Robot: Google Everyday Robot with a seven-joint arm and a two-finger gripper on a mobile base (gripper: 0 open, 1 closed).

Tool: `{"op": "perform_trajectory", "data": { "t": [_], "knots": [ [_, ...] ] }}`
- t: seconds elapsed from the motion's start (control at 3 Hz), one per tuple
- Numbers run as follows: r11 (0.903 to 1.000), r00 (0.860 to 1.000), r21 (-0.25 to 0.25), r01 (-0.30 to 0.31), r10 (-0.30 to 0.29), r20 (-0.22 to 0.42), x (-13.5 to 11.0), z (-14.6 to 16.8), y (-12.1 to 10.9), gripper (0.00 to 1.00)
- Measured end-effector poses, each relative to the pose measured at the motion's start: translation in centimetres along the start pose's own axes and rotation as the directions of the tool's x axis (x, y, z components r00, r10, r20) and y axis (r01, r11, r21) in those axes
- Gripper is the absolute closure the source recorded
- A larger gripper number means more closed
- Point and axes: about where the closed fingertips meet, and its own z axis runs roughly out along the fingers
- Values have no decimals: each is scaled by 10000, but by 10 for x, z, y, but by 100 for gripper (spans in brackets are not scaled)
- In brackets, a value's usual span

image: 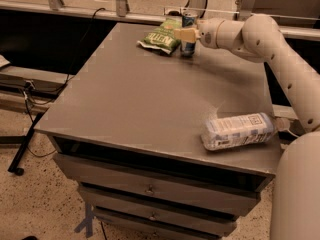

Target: Move redbull can near green jalapeno chip bag

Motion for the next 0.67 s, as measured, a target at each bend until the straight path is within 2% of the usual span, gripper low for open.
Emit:
{"op": "perform_trajectory", "data": {
  "t": [0.67],
  "knots": [
    [9986,9986,-106,-522,521,-43,13,11,0,14]
  ]
}}
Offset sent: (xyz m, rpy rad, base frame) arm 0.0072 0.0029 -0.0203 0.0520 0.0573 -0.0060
